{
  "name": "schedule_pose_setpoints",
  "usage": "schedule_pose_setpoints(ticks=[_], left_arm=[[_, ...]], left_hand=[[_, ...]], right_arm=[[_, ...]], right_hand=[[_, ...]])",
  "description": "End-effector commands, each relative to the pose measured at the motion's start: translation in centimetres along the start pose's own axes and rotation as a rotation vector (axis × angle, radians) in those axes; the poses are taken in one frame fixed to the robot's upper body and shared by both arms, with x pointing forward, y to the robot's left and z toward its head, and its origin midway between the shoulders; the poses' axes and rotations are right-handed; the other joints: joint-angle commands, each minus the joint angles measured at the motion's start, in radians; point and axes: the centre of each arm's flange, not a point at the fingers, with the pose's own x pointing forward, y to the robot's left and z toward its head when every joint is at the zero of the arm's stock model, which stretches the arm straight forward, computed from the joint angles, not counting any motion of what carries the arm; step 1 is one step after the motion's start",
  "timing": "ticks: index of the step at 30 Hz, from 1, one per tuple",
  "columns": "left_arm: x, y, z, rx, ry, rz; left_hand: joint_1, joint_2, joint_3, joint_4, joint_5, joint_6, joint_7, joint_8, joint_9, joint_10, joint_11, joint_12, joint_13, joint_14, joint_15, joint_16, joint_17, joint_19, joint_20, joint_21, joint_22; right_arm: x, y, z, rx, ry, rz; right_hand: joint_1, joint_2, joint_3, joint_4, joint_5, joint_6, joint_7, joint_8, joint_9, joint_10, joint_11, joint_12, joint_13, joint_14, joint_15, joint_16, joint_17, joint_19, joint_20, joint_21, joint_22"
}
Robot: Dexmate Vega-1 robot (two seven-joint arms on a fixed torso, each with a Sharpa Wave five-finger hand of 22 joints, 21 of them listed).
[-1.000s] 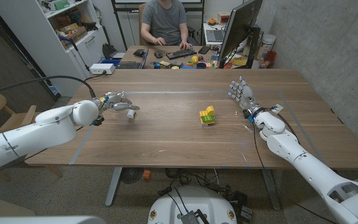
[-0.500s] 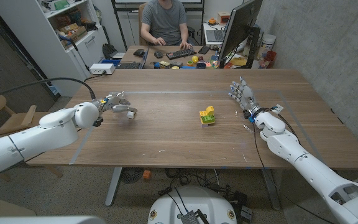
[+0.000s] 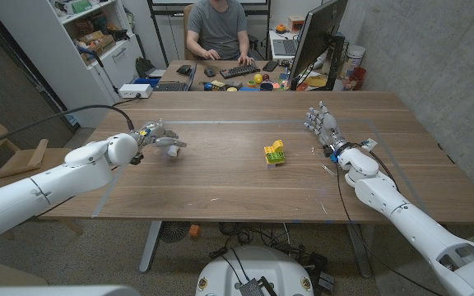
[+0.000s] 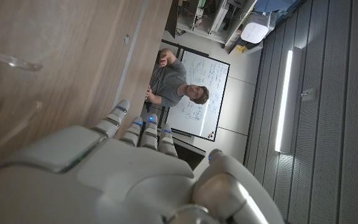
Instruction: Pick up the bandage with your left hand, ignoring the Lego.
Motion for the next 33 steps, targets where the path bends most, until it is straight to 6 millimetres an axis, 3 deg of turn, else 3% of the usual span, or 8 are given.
schedule_pose_setpoints(ticks=[1, 7, 13, 16, 20, 23, 26, 33], left_arm=[[1.5, -0.8, 0.6, 0.011, -0.007, -0.020], [1.9, -1.2, 0.9, 0.030, -0.015, -0.023], [2.0, -1.4, 1.1, 0.040, -0.030, 0.010], [2.0, -1.6, 1.2, 0.049, -0.034, 0.019], [1.8, -1.8, 1.4, 0.061, -0.034, 0.037], [1.7, -2.0, 1.5, 0.071, -0.035, 0.062], [1.5, -2.2, 1.7, 0.071, -0.045, 0.093], [1.0, -2.6, 1.8, 0.059, -0.048, 0.106]], left_hand=[[0.029, 0.006, 0.010, -0.007, 0.009, 0.020, -0.003, 0.013, 0.004, 0.016, -0.006, 0.010, 0.008, 0.018, -0.116, 0.008, 0.007, 0.015, -0.004, 0.006, 0.003], [0.094, 0.045, 0.034, -0.009, 0.022, 0.051, -0.013, 0.037, 0.009, 0.052, -0.023, 0.028, 0.021, 0.054, -0.132, 0.020, 0.020, 0.030, -0.009, 0.010, 0.006], [0.326, 0.196, 0.106, -0.026, 0.001, 0.121, -0.013, 0.116, 0.035, 0.131, -0.030, 0.082, 0.080, 0.162, -0.168, 0.079, 0.099, 0.103, -0.034, 0.039, 0.019], [0.460, 0.246, 0.088, -0.030, -0.043, 0.159, -0.012, 0.168, 0.059, 0.161, -0.030, 0.125, 0.133, 0.197, -0.178, 0.133, 0.178, 0.117, -0.037, 0.050, 0.029], [0.749, 0.284, -0.012, -0.027, -0.084, 0.176, -0.011, 0.282, 0.157, 0.198, -0.027, 0.245, 0.299, 0.265, -0.191, 0.271, 0.403, 0.150, -0.050, 0.105, 0.072], [0.975, 0.307, -0.090, -0.018, -0.090, 0.205, -0.012, 0.430, 0.305, 0.217, -0.024, 0.381, 0.492, 0.360, -0.192, 0.390, 0.606, 0.165, -0.062, 0.189, 0.129], [1.107, 0.296, -0.107, -0.020, -0.087, 0.182, -0.012, 0.527, 0.431, 0.220, -0.020, 0.486, 0.641, 0.429, -0.194, 0.408, 0.694, 0.187, -0.078, 0.272, 0.178], [1.124, 0.296, -0.169, -0.004, -0.090, 0.185, -0.010, 0.628, 0.566, 0.219, -0.023, 0.541, 0.720, 0.524, -0.194, 0.390, 0.663, 0.218, -0.080, 0.384, 0.242]], right_arm=[[0.6, -0.2, -0.1, 0.008, 0.000, -0.003], [0.8, -0.4, -0.2, 0.008, 0.002, -0.005], [0.9, -0.6, -0.3, 0.017, 0.006, -0.009], [1.0, -0.7, -0.3, 0.022, 0.007, -0.012], [1.0, -0.9, -0.3, 0.021, 0.006, -0.015], [0.8, -1.0, -0.3, 0.021, 0.005, -0.016], [0.7, -1.1, -0.3, 0.023, 0.006, -0.018], [0.3, -1.3, -0.2, 0.022, 0.003, -0.026]], right_hand=[[0.011, 0.058, -0.005, -0.003, 0.009, 0.001, 0.002, 0.006, 0.002, -0.003, -0.006, 0.009, 0.002, -0.007, -0.017, 0.005, 0.002, 0.008, -0.004, -0.003, 0.004], [0.011, 0.059, -0.007, -0.003, 0.009, 0.000, 0.002, 0.006, 0.002, -0.003, -0.005, 0.009, 0.002, -0.007, -0.017, 0.006, 0.002, 0.010, -0.003, -0.004, 0.004], [0.011, 0.060, -0.009, -0.003, 0.010, 0.000, 0.002, 0.006, 0.002, -0.005, -0.006, 0.009, 0.002, -0.007, -0.017, 0.006, 0.002, 0.011, -0.002, -0.004, 0.004], [0.011, 0.061, -0.011, -0.003, 0.010, 0.001, 0.002, 0.006, 0.002, -0.004, -0.006, 0.009, 0.002, -0.008, -0.018, 0.006, 0.002, 0.012, -0.001, -0.004, 0.004], [0.012, 0.061, -0.012, -0.003, 0.010, 0.000, 0.002, 0.006, 0.002, -0.005, -0.006, 0.009, 0.002, -0.008, -0.017, 0.006, 0.002, 0.014, 0.000, -0.005, 0.004], [0.012, 0.062, -0.013, -0.003, 0.010, 0.000, 0.002, 0.007, 0.002, -0.005, -0.004, 0.009, 0.002, -0.008, -0.017, 0.006, 0.002, 0.015, 0.002, -0.005, 0.004], [0.012, 0.062, -0.014, -0.003, 0.010, 0.000, 0.002, 0.007, 0.002, -0.005, -0.005, 0.009, 0.002, -0.009, -0.018, 0.006, 0.002, 0.016, 0.003, -0.005, 0.004], [0.012, 0.063, -0.016, -0.003, 0.010, 0.000, 0.002, 0.007, 0.002, -0.007, -0.005, 0.009, 0.002, -0.009, -0.017, 0.006, 0.002, 0.017, 0.005, -0.006, 0.004]])
